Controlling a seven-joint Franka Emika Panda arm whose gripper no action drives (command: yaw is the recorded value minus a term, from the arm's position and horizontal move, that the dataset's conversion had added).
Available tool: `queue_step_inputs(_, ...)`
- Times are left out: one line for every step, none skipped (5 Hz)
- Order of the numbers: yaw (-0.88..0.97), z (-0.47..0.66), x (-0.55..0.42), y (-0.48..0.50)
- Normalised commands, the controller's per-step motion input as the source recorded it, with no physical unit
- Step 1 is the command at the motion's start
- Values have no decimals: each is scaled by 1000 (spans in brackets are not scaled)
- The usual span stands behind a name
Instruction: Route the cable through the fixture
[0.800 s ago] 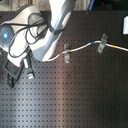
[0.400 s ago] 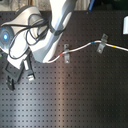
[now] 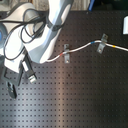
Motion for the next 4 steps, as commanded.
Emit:
queue_step_inputs(-654, -76, 126, -78)
queue_step_inputs(-600, -75, 196, -234)
queue_step_inputs(-474, -122, 62, -375)
queue_step_inputs(-243, -127, -8, -535)
